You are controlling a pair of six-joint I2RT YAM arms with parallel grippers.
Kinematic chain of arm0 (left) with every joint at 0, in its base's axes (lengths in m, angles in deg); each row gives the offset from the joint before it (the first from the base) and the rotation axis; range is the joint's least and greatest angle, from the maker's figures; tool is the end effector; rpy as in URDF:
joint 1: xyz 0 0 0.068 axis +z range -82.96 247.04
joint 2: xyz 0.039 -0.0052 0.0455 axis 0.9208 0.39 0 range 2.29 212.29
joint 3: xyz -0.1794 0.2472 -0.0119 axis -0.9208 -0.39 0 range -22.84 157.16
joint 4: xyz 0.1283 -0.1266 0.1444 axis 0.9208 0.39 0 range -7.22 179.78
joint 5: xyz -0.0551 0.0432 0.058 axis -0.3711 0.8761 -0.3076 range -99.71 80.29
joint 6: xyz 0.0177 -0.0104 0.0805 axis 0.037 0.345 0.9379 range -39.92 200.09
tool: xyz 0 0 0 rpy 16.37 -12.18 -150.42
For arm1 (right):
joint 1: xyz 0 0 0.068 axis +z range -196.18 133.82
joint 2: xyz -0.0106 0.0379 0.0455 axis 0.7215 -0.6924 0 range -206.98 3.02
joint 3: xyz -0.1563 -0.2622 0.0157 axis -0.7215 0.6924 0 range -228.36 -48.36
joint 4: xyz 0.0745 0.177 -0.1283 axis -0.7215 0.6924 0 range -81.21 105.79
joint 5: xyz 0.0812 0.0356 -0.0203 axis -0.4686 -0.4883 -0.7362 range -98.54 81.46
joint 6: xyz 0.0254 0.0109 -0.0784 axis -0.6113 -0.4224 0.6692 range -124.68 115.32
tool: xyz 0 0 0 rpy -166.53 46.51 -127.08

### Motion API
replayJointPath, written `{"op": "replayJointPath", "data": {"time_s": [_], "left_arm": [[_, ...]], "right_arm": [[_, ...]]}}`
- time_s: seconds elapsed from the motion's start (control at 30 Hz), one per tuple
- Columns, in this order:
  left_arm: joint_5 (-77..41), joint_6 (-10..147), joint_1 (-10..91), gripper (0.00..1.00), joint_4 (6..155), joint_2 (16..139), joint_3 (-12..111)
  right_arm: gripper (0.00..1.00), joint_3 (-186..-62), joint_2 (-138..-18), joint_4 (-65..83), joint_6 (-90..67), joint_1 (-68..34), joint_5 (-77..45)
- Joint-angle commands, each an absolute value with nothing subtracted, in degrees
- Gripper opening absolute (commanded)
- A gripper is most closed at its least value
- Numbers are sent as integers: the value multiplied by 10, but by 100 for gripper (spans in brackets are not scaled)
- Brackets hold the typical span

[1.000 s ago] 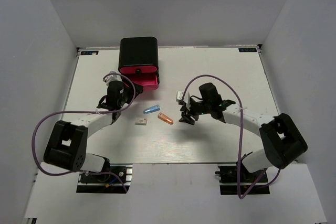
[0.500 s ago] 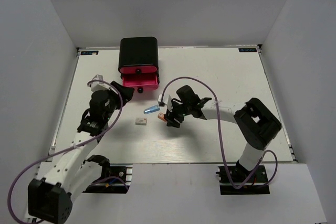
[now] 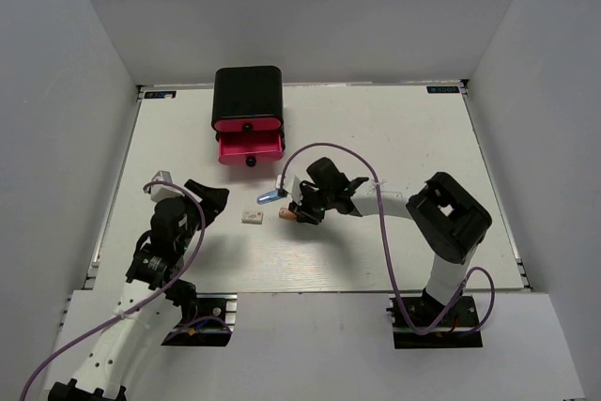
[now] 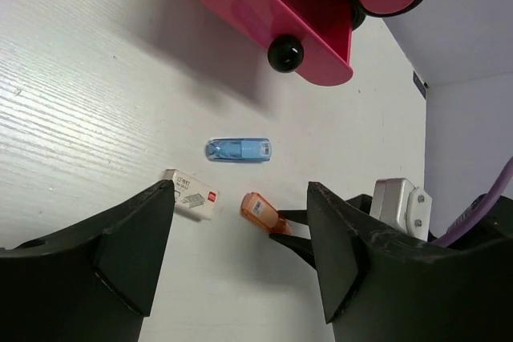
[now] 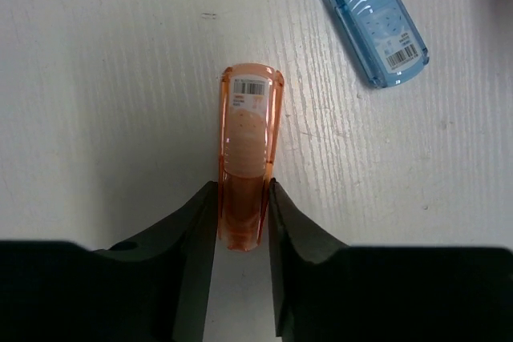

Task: Sort the stationery into containers
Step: Pick up the stationery from the center of the board.

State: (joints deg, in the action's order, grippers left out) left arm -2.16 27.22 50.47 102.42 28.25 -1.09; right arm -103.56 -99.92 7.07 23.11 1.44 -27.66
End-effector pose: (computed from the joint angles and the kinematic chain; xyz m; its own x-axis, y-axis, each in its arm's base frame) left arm 0.1002 -0.0199 0.2291 -0.3676 -0.7152 -0.5945 -0.2076 0.6862 -0.6971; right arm 0.2337 0.2914 0.1844 -0.0321 -0.6889 -0.7241 -0.9792 0.1669 -0.1153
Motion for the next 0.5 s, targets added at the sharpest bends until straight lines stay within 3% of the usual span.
{"op": "replayJointPath", "data": {"time_s": [0.0, 0.23, 0.47], "left_arm": [[-13, 264, 507, 77, 1031, 278, -13], [-23, 274, 507, 77, 1009, 296, -18], [-78, 351, 507, 73, 973, 310, -24]], "right_arm": [[31, -1008, -989, 55, 272, 17, -260], [5, -985, -956, 61, 306, 14, -263], [4, -1040, -860, 75, 408, 1, -317]]}}
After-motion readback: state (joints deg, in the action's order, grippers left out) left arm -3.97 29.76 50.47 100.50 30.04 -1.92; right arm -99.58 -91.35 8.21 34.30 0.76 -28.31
